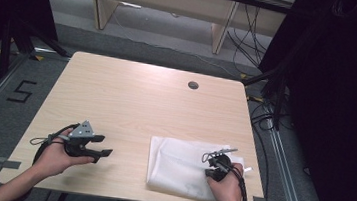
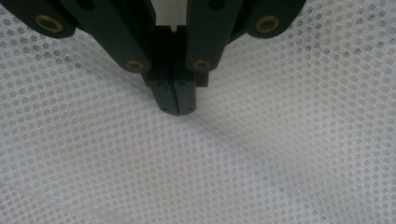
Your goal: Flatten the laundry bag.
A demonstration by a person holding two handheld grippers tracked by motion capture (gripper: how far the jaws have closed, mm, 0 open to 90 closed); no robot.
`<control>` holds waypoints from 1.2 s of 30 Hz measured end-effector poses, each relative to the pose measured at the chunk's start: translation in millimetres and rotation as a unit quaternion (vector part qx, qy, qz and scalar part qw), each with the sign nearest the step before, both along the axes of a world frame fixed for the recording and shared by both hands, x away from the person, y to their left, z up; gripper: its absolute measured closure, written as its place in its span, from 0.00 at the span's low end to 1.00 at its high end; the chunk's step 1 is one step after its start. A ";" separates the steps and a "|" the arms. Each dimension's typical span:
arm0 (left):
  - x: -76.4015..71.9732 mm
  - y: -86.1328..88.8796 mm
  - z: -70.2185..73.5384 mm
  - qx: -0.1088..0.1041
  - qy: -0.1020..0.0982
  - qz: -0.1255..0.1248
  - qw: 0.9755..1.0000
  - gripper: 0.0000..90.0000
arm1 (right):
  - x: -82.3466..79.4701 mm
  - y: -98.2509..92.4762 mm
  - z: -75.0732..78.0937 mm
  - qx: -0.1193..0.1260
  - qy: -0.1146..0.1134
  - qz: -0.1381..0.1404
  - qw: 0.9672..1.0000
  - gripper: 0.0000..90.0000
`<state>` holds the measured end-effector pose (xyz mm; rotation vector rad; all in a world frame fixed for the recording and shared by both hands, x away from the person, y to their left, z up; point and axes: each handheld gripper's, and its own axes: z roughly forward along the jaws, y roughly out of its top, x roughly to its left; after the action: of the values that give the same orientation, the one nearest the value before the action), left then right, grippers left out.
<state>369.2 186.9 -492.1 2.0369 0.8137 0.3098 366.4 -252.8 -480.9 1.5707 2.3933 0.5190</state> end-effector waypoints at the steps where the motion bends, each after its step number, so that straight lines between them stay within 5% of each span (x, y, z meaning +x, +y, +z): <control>1: 0.0 0.0 0.0 0.000 0.000 0.000 1.000 0.43 | -0.2 3.1 0.9 -0.003 0.007 -0.009 1.000 1.00; 11: 0.4 1.0 1.4 -0.001 0.005 0.001 1.000 0.43 | 14.4 42.7 -1.2 -0.016 -0.008 0.009 1.000 1.00; 18: -1.8 -1.0 9.2 -0.049 -0.012 0.020 0.999 0.48 | 35.0 78.0 -1.3 0.001 0.003 0.014 1.000 1.00; 22: -3.3 -4.1 10.7 -0.051 -0.018 0.015 0.998 0.51 | 44.7 91.4 -3.1 0.007 -0.003 0.024 1.000 1.00; 29: -6.4 -12.2 9.1 -0.041 -0.022 -0.006 0.999 0.59 | 64.2 124.7 -3.4 0.018 -0.003 0.039 0.999 1.00; 36: -4.2 -20.4 -1.6 -0.001 -0.009 -0.011 1.000 0.66 | 78.0 147.8 -5.4 0.027 -0.012 0.073 0.997 1.00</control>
<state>365.0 166.5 -493.7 2.0376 0.7789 0.3145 444.4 -105.0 -486.3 1.4087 2.5081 0.6309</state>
